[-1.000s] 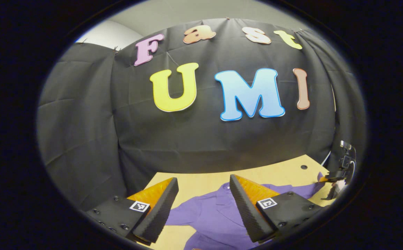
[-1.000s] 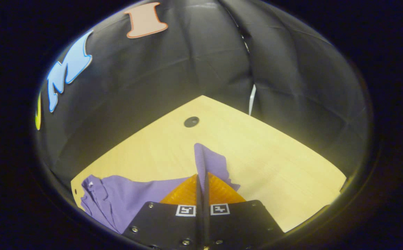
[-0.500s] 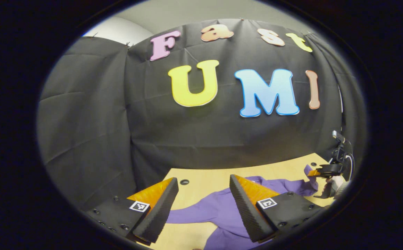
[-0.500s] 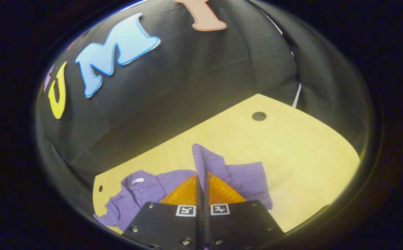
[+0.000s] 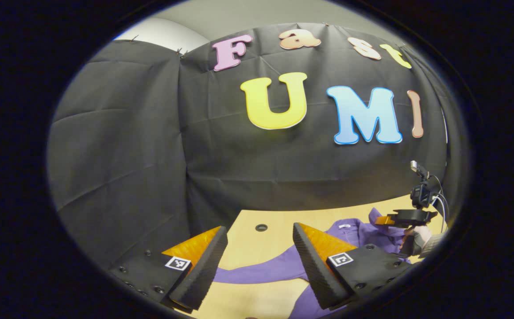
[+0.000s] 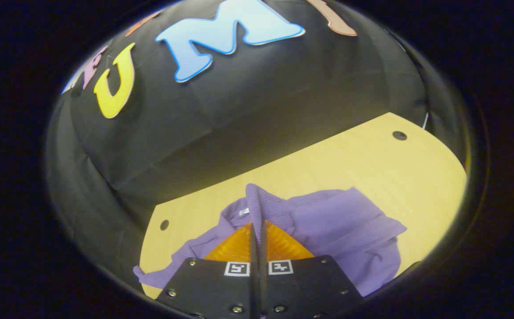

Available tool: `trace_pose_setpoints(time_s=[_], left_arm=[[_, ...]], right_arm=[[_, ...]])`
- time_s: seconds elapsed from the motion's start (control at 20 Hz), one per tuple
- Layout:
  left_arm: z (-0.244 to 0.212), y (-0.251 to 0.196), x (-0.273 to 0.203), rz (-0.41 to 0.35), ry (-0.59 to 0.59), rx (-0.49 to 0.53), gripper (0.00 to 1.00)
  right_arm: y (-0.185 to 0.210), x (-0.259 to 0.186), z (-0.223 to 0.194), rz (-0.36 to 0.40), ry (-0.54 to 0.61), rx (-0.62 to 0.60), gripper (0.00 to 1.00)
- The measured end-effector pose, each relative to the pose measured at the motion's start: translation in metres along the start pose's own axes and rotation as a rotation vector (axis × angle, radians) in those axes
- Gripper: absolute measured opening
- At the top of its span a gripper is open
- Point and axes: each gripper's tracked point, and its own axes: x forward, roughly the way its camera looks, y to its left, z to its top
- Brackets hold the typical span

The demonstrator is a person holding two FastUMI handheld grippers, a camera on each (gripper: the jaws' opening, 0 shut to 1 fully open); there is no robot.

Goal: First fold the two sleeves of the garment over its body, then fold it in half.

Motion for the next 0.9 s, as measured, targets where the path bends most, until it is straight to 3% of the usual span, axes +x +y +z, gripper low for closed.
trace_pose_setpoints(time_s=[0.45,0.75,0.9], left_arm=[[-0.019,0.063,-0.004,0.084,0.036,-0.029,1.0],[-0.038,0.097,-0.008,0.13,0.058,-0.037,0.97],[-0.05,0.108,-0.004,0.145,0.073,-0.036,1.0]], right_arm=[[0.11,0.024,-0.09,0.136,0.154,-0.157,0.01],[0.123,0.033,-0.145,0.126,0.257,-0.24,0.01],[0.117,0.035,-0.166,0.107,0.313,-0.275,0.01]])
